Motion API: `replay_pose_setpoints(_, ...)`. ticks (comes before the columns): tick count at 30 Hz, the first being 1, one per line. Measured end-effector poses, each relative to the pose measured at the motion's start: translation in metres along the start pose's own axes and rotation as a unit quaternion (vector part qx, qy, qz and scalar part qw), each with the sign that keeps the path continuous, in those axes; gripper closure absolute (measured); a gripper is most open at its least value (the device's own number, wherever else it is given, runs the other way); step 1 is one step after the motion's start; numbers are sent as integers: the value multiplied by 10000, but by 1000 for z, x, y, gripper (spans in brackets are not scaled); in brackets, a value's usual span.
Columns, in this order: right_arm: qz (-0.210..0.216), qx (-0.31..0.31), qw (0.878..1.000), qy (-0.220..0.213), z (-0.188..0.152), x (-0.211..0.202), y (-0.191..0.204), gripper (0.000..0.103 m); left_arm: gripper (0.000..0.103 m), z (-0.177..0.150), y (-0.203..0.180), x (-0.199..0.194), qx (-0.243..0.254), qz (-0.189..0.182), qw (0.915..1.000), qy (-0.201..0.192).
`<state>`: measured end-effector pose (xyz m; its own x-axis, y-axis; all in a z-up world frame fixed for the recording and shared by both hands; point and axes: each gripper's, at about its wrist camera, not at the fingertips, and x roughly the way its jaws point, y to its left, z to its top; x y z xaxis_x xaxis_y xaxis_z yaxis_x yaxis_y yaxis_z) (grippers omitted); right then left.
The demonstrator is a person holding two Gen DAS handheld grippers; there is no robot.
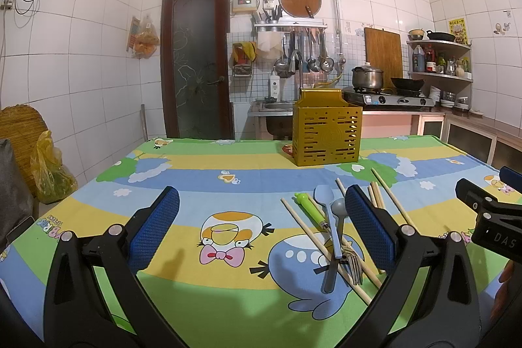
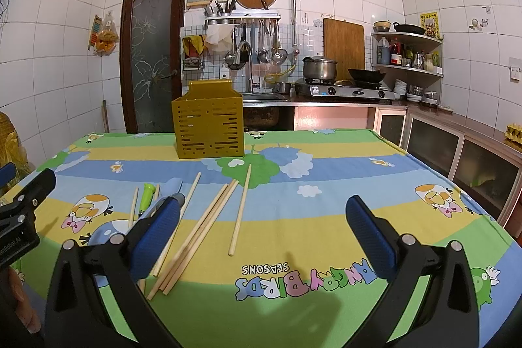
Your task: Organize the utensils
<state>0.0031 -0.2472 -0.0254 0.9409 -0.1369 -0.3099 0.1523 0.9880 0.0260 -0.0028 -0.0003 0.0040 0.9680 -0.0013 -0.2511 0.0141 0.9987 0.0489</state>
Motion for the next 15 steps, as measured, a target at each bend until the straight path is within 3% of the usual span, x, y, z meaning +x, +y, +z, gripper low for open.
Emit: replay_pose_setpoints(15,4,10,10000,11,0,-1,-1,4,5,2,0,0,-18,-12,10000,-13)
